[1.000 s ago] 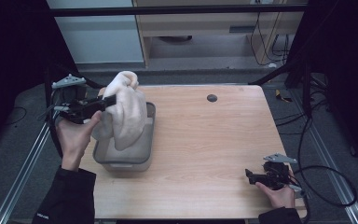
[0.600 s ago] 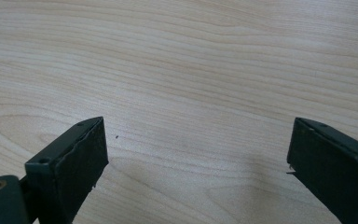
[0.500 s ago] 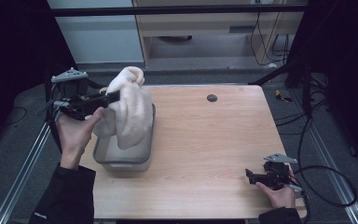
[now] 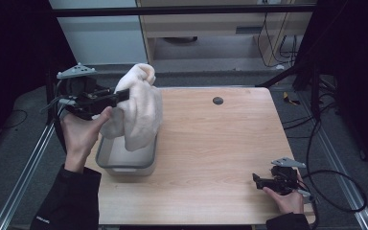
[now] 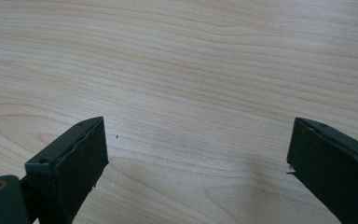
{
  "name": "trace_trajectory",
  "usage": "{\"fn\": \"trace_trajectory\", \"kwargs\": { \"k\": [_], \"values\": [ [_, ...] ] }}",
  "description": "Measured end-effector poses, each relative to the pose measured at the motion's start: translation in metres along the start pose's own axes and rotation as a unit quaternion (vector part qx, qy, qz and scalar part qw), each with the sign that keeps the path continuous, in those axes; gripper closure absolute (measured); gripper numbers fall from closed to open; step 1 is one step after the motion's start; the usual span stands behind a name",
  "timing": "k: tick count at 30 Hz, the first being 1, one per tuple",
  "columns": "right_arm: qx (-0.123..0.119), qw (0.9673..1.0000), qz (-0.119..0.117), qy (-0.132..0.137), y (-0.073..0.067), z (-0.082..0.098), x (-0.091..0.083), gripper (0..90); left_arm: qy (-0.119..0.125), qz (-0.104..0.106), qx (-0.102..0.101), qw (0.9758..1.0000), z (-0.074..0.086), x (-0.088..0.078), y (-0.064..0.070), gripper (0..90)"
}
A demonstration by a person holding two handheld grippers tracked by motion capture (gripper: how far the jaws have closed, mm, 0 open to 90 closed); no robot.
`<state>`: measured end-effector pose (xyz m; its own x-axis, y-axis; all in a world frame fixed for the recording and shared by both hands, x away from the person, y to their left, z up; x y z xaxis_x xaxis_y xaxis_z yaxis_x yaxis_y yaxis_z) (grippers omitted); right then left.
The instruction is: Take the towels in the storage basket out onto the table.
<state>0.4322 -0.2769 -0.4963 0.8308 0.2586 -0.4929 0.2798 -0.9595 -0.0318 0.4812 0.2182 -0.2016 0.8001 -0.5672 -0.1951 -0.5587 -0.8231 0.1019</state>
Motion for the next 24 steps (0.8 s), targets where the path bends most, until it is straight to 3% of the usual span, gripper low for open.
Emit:
{"fn": "trace_trajectory", "kwargs": {
  "k": [9, 24],
  "values": [
    [-0.001, 1.0000, 0.000, 0.001, 0.001, 0.000, 0.000, 5.2, 0.005, 0.014, 0.006, 0.9999, -0.011, 0.001, 0.014, 75.5],
    [-0.002, 1.0000, -0.002, 0.002, 0.001, -0.001, -0.001, 5.2, -0.002, 0.047, 0.019, 0.9987, -0.015, 0.025, 0.047, 75.5]
  ]
}}
Point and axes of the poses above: each handheld gripper's, and its own axes: x roughly forward along the jaws, z roughly out of its underside, y roughly to its right, the point moved 1 cm from there along x, roughly forward along the jaws, and after that the axes turned 15 degrees about y, right-handed, at the moved point
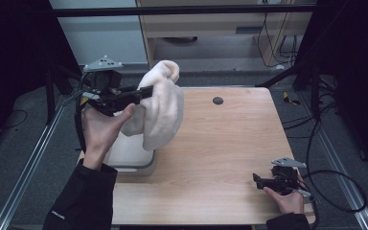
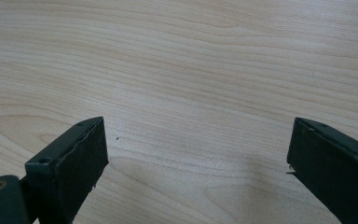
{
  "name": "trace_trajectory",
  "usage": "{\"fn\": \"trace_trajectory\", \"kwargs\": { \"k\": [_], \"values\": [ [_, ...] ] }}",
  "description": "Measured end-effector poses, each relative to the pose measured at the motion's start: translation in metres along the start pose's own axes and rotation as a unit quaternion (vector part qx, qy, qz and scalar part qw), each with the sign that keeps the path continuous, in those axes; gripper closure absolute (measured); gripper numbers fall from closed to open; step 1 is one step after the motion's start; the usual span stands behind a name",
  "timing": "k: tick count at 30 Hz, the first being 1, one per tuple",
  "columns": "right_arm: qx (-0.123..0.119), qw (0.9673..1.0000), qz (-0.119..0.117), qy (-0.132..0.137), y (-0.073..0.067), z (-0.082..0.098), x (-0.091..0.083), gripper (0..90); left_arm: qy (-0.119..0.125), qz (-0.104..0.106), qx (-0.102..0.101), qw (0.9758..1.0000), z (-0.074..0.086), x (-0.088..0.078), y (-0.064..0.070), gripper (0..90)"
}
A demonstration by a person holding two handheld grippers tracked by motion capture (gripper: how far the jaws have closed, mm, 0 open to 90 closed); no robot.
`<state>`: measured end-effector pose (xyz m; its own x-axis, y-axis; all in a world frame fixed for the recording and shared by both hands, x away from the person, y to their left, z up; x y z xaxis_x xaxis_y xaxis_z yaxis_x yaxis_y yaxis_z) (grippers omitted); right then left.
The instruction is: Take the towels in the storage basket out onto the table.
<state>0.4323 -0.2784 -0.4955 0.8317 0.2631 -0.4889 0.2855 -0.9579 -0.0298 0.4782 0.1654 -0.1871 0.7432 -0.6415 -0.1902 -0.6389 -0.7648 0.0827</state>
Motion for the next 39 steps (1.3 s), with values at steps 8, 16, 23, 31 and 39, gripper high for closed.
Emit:
{"fn": "trace_trajectory", "kwargs": {
  "k": [8, 16, 23, 31, 39],
  "values": [
    [0.001, 1.0000, 0.000, 0.000, 0.000, 0.000, 0.000, 5.2, -0.006, 0.016, 0.005, 0.9998, 0.006, 0.017, 0.012, 75.5],
    [-0.001, 1.0000, -0.001, 0.000, 0.000, 0.000, 0.000, 5.2, -0.019, 0.031, 0.002, 0.9993, 0.022, 0.038, 0.020, 75.5],
    [0.001, 1.0000, -0.002, -0.002, -0.001, 0.000, 0.000, 5.2, -0.022, 0.037, 0.006, 0.9991, 0.035, 0.051, 0.023, 75.5],
    [0.003, 1.0000, -0.002, -0.003, -0.001, 0.001, 0.000, 5.3, -0.037, 0.046, -0.001, 0.9983, 0.057, 0.072, 0.025, 75.5],
    [0.004, 1.0000, -0.003, -0.004, -0.001, 0.001, 0.000, 5.3, -0.052, 0.057, -0.010, 0.9970, 0.083, 0.092, 0.030, 75.4]
  ]
}}
Point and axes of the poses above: each handheld gripper's, and its own axes: x roughly forward along the jaws, z roughly out of its underside, y roughly to its right, the point moved 1 cm from there along x, roughly forward along the jaws, and after that the axes turned 15 degrees about y, right-handed, at the moved point
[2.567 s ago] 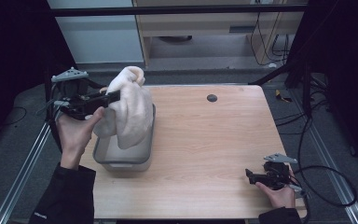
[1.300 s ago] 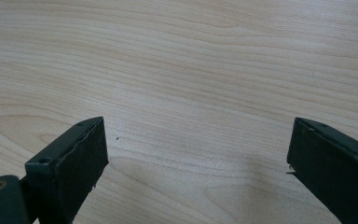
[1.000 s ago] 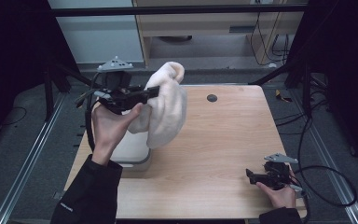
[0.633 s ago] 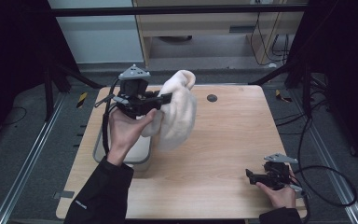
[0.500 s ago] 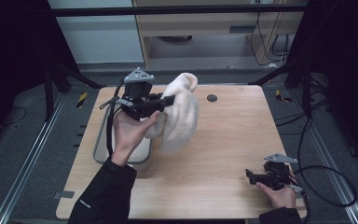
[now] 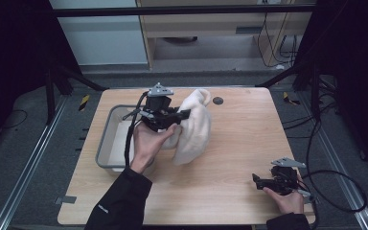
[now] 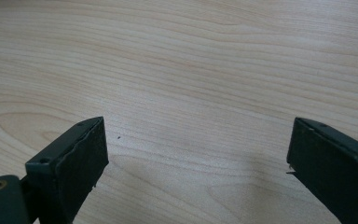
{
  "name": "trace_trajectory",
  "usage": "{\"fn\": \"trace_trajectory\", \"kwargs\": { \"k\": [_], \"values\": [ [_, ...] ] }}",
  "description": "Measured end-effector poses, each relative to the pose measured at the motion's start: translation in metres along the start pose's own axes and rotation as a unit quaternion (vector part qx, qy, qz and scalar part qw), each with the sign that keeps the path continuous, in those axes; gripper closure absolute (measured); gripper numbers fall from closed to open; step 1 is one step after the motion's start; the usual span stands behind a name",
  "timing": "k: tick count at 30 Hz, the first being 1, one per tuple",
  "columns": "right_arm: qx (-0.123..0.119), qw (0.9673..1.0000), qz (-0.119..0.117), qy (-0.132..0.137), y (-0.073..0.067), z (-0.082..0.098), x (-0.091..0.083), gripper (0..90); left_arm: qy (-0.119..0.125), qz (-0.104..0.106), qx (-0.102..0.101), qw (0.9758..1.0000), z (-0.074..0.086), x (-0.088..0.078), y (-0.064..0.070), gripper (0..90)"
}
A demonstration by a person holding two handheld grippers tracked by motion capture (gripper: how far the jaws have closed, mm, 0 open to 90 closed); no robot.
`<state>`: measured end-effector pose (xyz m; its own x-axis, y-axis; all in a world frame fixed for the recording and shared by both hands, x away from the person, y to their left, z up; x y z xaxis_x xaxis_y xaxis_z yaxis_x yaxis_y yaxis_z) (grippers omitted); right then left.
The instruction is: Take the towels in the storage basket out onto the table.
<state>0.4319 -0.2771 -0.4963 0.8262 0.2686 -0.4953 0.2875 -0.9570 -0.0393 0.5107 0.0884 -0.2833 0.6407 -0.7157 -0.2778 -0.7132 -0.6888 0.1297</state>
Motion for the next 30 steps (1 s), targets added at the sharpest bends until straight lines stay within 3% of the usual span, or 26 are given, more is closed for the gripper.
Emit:
{"fn": "trace_trajectory", "kwargs": {
  "k": [12, 16, 22, 30],
  "values": [
    [0.000, 1.0000, -0.001, 0.000, 0.000, 0.000, 0.000, 5.3, -0.021, 0.033, -0.012, 0.9992, 0.038, 0.038, 0.019, 75.4],
    [0.000, 1.0000, 0.000, -0.002, 0.000, 0.001, 0.000, 5.3, -0.042, 0.041, -0.009, 0.9982, 0.056, 0.053, 0.025, 75.3],
    [0.003, 1.0000, 0.002, -0.004, 0.001, 0.001, 0.000, 5.5, -0.050, 0.055, -0.023, 0.9970, 0.073, 0.062, 0.031, 75.1],
    [0.007, 0.9998, 0.016, 0.000, 0.006, 0.001, -0.003, 5.9, -0.058, 0.079, -0.017, 0.9950, 0.095, 0.076, 0.051, 73.9]
  ]
}}
Point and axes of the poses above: each handheld gripper's, and its own axes: x roughly forward along the jaws, z roughly out of its underside, y roughly to its right, the point moved 1 cm from there along x, roughly forward along the jaws, and after that the axes turned 15 degrees about y, right-handed, at the moved point
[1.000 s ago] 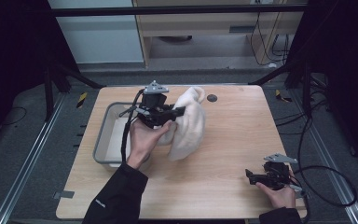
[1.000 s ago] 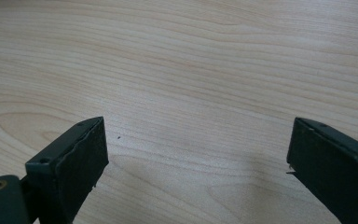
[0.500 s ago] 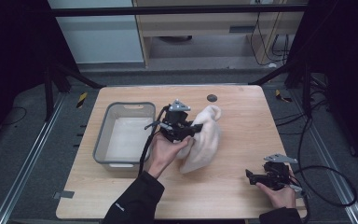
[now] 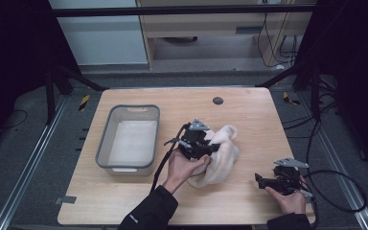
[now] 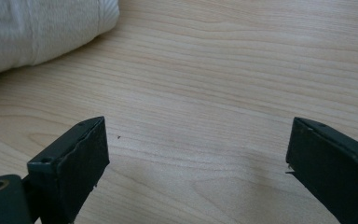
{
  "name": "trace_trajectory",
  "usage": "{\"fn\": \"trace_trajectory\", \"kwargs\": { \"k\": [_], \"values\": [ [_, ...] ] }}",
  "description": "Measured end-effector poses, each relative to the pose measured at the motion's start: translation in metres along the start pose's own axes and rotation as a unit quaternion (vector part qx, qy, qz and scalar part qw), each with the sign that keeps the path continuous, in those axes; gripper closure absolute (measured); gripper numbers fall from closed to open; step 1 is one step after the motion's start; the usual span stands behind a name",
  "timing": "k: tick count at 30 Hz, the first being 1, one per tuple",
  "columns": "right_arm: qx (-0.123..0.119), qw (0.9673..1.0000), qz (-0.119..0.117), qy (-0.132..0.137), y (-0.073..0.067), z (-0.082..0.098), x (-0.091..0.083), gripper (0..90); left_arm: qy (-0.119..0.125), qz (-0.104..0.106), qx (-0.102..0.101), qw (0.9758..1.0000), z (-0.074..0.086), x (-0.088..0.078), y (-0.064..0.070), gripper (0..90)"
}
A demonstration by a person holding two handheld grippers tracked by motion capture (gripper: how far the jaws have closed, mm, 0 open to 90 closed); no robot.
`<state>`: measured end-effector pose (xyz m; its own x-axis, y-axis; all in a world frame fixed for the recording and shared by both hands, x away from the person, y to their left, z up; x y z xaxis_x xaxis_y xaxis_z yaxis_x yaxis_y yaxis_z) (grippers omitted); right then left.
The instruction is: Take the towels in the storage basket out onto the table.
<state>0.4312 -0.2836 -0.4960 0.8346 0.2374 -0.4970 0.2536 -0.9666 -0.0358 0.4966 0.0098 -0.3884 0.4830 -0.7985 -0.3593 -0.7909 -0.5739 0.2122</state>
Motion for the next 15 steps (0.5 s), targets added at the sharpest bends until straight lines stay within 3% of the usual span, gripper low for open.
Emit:
{"fn": "trace_trajectory", "kwargs": {
  "k": [9, 15],
  "values": [
    [-0.002, 1.0000, 0.006, -0.001, 0.001, 0.001, 0.000, 6.8, -0.002, 0.008, 0.003, 1.0000, 0.010, 0.009, 0.010, 69.3],
    [-0.004, 1.0000, 0.008, -0.001, 0.000, 0.001, 0.000, 7.6, 0.002, 0.012, 0.002, 0.9999, 0.017, 0.014, 0.014, 57.5]
  ]
}}
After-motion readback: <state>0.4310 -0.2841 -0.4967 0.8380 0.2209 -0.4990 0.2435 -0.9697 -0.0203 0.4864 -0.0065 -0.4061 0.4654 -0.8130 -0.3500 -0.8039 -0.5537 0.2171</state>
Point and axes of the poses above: each handheld gripper's, and its own axes: x roughly forward along the jaws, z roughly out of its underside, y roughly to its right, the point moved 1 cm from there along x, roughly forward along the jaws, and after that the axes turned 15 degrees about y, right-handed, at the moved point
